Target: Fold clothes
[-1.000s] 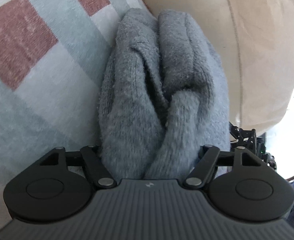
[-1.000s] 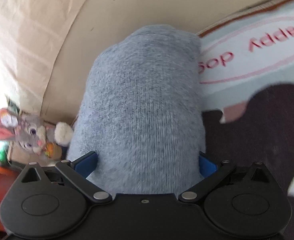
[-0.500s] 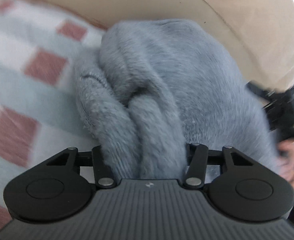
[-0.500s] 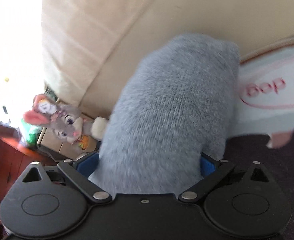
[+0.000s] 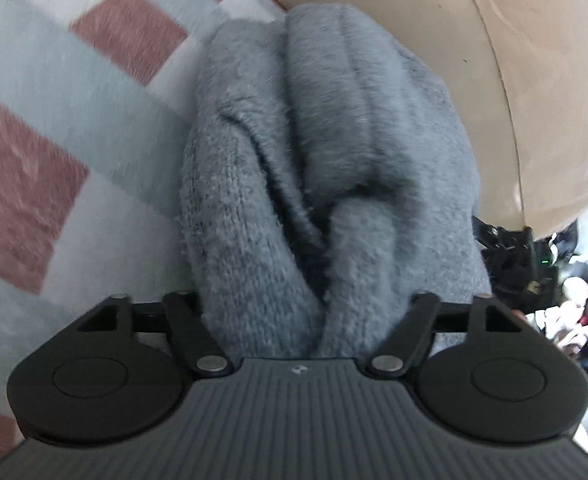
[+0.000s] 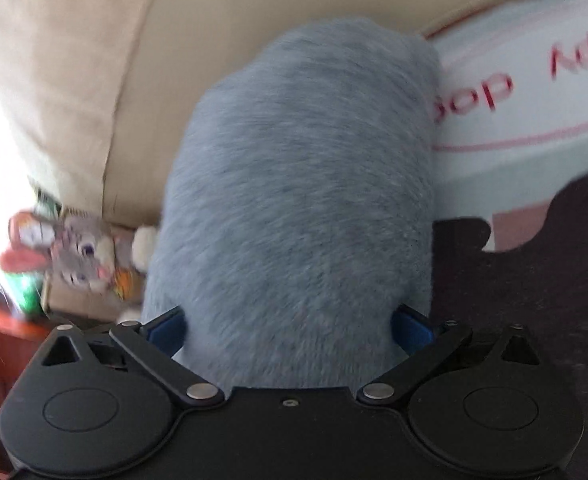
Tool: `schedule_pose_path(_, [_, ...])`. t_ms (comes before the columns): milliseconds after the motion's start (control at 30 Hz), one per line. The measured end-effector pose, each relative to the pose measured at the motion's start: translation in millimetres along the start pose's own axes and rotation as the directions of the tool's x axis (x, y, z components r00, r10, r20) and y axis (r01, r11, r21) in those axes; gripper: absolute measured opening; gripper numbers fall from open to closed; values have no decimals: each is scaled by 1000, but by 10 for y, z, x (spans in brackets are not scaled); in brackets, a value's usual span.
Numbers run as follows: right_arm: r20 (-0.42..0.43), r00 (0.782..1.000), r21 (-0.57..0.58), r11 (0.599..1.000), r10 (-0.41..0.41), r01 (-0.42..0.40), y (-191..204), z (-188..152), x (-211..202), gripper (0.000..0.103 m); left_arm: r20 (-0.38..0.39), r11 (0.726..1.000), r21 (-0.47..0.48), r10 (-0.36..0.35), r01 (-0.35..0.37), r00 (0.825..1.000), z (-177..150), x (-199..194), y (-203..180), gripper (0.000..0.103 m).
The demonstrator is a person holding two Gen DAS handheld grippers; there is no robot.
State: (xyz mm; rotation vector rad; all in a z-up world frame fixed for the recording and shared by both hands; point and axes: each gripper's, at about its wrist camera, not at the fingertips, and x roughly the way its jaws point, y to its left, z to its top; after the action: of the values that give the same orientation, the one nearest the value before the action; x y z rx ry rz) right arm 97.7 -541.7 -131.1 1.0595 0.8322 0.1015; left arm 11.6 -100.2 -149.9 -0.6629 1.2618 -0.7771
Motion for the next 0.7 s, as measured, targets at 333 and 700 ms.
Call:
schedule_pose_path(333, [77, 984, -168, 974, 163, -149, 524, -155, -121, 94, 145, 938, 336, 39, -86, 989, -378, -480, -788, 41])
schedule_pose_path(700, [51, 961, -400, 888, 270, -228, 1572, -194, 102, 94, 325, 898, 384, 87, -215, 942, -567, -1375, -1123, 41])
